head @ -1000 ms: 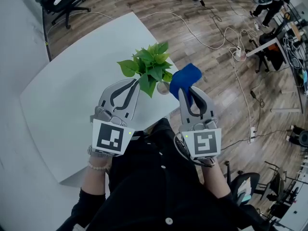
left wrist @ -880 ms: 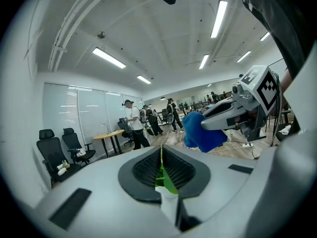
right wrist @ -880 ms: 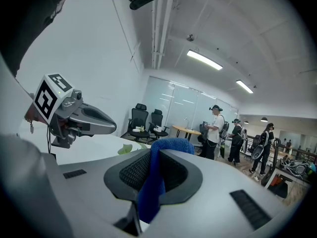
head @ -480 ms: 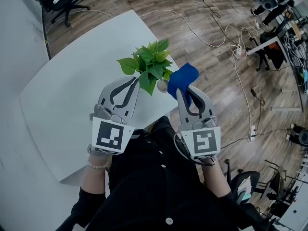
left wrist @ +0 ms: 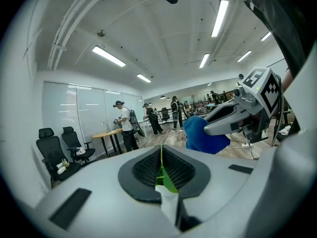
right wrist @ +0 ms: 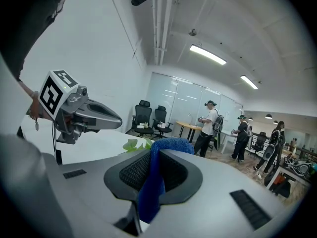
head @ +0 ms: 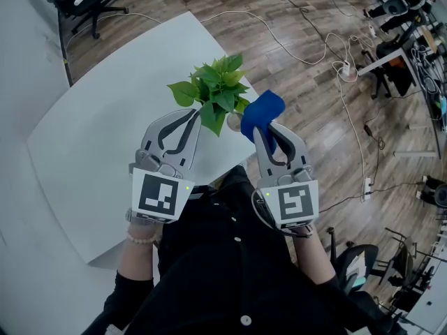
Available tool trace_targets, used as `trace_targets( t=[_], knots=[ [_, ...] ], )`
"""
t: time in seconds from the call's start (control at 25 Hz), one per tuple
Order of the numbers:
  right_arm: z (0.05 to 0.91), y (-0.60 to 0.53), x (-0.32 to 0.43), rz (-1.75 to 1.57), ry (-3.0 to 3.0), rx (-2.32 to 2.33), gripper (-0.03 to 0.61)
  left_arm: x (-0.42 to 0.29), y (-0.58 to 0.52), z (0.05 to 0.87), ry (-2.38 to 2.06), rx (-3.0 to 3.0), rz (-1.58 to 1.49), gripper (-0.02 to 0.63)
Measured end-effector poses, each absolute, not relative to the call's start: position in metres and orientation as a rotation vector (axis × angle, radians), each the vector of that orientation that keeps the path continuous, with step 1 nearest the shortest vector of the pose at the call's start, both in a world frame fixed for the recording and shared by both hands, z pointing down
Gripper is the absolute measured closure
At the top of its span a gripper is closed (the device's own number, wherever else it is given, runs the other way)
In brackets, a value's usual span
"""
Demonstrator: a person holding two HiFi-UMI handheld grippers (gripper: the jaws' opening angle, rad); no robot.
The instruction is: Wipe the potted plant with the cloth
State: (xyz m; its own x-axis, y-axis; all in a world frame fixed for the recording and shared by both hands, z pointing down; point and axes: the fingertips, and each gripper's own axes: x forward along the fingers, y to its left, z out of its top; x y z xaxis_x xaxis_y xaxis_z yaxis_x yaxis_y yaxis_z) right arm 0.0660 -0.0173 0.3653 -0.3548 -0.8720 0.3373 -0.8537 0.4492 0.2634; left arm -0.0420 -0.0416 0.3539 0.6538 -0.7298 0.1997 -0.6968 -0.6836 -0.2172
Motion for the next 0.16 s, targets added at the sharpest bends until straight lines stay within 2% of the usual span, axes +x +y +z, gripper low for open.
trace_targets(
  t=[0.16],
  knots=[
    [0.3657, -0.0168, 0.0668, -0.048, -2.274, 1.453, 0.503, -0.0412, -0.0410, 0.3530, 1.198, -2.753, -0.420, 0.591]
  ],
)
